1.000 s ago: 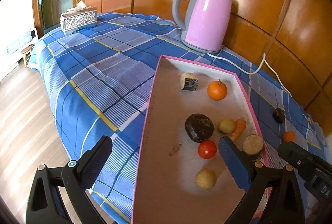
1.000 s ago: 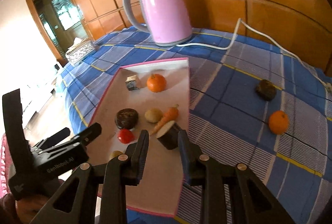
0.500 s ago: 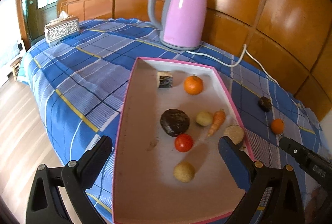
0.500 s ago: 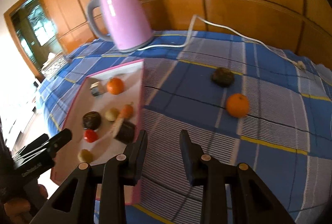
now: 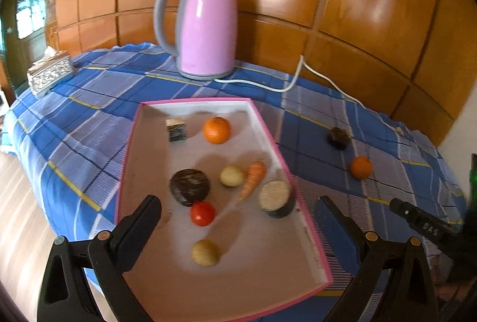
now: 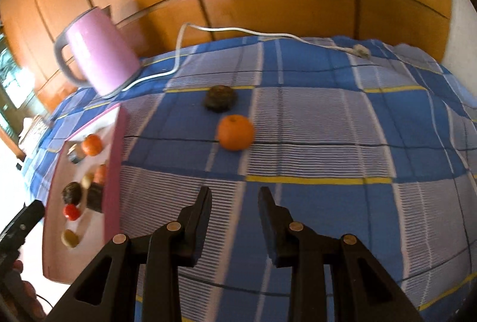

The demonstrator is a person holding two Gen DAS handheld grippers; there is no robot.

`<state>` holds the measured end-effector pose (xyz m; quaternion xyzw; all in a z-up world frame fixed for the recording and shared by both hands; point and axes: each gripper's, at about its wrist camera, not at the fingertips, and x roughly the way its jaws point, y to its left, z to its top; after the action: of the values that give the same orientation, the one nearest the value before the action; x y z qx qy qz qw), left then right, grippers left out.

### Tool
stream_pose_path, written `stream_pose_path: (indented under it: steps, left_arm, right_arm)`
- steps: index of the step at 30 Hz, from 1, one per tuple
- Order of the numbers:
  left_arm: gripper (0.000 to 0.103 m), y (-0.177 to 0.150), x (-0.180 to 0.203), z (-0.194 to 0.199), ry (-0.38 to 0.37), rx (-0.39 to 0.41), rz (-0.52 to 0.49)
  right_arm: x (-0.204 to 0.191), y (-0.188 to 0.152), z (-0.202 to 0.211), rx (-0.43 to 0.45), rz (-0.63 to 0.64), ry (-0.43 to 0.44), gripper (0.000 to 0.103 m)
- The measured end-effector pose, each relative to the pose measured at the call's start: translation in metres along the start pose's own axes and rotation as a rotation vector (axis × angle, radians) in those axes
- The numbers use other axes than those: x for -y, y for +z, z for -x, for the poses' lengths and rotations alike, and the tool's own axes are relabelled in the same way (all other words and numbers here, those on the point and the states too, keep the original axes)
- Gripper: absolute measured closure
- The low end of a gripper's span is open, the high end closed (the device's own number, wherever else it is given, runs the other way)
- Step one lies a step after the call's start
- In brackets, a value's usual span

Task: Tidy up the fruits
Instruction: 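Withdraw the right gripper from the tray, then move the left gripper to the orange on the bedspread and grasp it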

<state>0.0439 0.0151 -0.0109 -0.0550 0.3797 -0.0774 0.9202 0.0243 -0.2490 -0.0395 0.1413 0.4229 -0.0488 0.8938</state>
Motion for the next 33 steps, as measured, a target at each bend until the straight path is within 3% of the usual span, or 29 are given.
stream_pose_path:
  steps: [8, 16, 22, 26, 33]
  left_arm:
    - [0.001, 0.011, 0.029, -0.012, -0.072, -0.055, -0.032]
    - [0.001, 0.019, 0.083, -0.027, -0.149, -0.082, -0.15]
    - [0.011, 0.025, 0.107, -0.053, -0.21, -0.167, -0.137]
    - [0.016, 0.025, 0.129, -0.067, -0.208, -0.181, -0.196]
    - [0.016, 0.026, 0.154, -0.085, -0.218, -0.186, -0.238]
  right_arm:
    - [0.032, -0.007, 0.001, 0.003, -0.038, -0.069, 0.068]
    - [0.07, -0.009, 0.005, 0.026, -0.1, -0.146, 0.067]
    - [0.1, -0.007, 0.008, 0.041, -0.167, -0.201, 0.067]
    - [0.115, -0.006, 0.007, 0.045, -0.178, -0.244, 0.067]
    - [0.149, -0.007, 0.005, 0.054, -0.23, -0.337, 0.067]
